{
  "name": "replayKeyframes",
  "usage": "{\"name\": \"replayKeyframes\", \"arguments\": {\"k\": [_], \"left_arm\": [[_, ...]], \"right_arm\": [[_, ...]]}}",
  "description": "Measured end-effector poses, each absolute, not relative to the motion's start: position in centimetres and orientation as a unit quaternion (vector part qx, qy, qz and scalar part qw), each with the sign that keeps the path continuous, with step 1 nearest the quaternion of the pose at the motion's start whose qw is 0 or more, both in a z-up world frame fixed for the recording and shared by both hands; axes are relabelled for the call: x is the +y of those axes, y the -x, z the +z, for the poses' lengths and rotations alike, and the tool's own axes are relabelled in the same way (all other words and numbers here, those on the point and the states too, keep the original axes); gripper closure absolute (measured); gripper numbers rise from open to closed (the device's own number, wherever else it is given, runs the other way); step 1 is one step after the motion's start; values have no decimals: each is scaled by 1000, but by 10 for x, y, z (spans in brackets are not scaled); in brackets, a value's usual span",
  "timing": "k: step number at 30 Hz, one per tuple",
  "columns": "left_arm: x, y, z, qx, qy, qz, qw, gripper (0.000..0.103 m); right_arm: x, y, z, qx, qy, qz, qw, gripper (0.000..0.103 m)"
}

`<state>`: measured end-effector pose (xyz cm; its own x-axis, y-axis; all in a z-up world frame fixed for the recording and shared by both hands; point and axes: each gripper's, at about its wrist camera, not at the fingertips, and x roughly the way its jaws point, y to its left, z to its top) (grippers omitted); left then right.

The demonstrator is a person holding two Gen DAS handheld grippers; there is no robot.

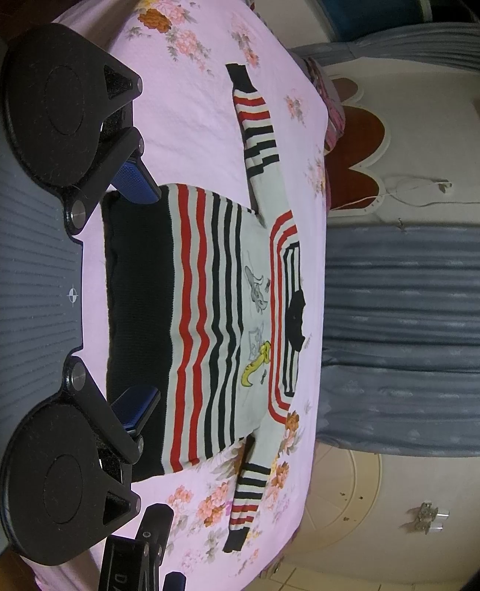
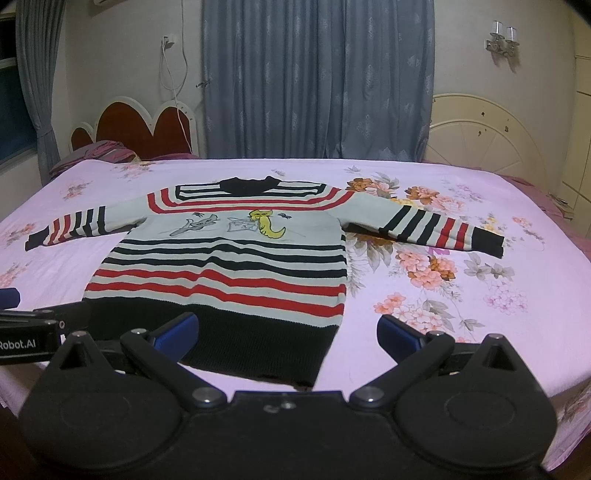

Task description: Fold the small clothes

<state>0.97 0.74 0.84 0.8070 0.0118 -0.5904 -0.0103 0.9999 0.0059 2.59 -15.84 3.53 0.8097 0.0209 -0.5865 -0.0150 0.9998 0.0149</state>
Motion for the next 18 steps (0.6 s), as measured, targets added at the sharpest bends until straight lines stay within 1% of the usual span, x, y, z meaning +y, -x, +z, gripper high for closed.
{"name": "replayKeyframes", "arguments": {"k": [10, 18], "left_arm": [[2, -23, 7, 310, -7, -4, 951, 0], [-6, -71, 11, 308, -21, -21, 951, 0]], "right_arm": [[-164, -43, 31, 304, -6, 2, 953, 1], [-171, -84, 34, 298, -13, -26, 954, 1]]}}
